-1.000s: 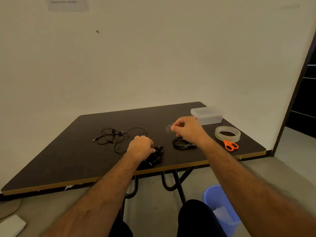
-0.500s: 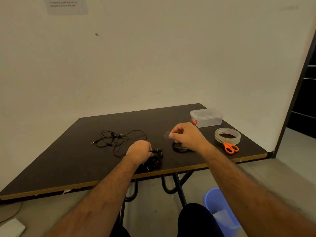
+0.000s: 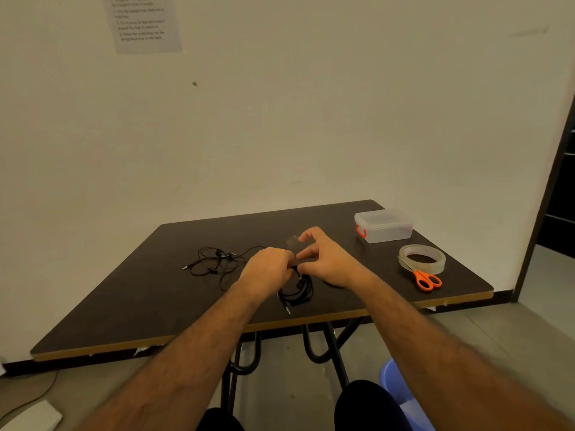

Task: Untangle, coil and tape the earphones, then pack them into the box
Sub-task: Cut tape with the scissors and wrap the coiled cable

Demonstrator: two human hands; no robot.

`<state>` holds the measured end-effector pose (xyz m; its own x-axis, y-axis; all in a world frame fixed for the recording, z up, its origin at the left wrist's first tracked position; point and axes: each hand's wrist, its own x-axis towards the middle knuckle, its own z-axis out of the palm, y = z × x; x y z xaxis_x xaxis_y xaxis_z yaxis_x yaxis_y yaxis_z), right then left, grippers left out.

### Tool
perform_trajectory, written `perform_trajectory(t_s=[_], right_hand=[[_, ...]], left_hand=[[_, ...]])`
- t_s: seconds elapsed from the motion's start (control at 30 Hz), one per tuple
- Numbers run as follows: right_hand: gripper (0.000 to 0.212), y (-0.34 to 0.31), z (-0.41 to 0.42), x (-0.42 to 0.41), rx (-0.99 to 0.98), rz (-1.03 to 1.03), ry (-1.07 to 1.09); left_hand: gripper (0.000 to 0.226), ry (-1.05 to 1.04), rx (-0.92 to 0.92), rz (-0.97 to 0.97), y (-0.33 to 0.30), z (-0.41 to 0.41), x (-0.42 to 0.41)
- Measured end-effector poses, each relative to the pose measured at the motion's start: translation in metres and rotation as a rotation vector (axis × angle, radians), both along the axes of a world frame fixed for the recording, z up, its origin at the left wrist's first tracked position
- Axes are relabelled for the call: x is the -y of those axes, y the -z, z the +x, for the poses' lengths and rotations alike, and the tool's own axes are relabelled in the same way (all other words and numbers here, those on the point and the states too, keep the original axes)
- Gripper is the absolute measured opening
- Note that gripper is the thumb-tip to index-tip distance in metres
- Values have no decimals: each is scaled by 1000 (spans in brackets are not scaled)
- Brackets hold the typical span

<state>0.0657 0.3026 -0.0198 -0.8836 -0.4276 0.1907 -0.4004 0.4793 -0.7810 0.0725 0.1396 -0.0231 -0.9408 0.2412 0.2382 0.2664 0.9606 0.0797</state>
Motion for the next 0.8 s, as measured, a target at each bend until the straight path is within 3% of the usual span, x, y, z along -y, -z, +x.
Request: perform_trajectory(t_s=[0.17,0.4,0.57,0.8], right_hand=[[49,-17,9,2,-29,-66,-42],[40,-66,29,0,-103,-54,-118],[25,-97,48,10,-171,-178,-177],[26,-119,68,30,-373,-172,-140]], left_hand=[[16,36,-83,15,-34,23,-1],[14,58,-169,187,-75,56,11],[11,130,-41,734,-96,82,22],[29,197,252,1384,-111,111,30]])
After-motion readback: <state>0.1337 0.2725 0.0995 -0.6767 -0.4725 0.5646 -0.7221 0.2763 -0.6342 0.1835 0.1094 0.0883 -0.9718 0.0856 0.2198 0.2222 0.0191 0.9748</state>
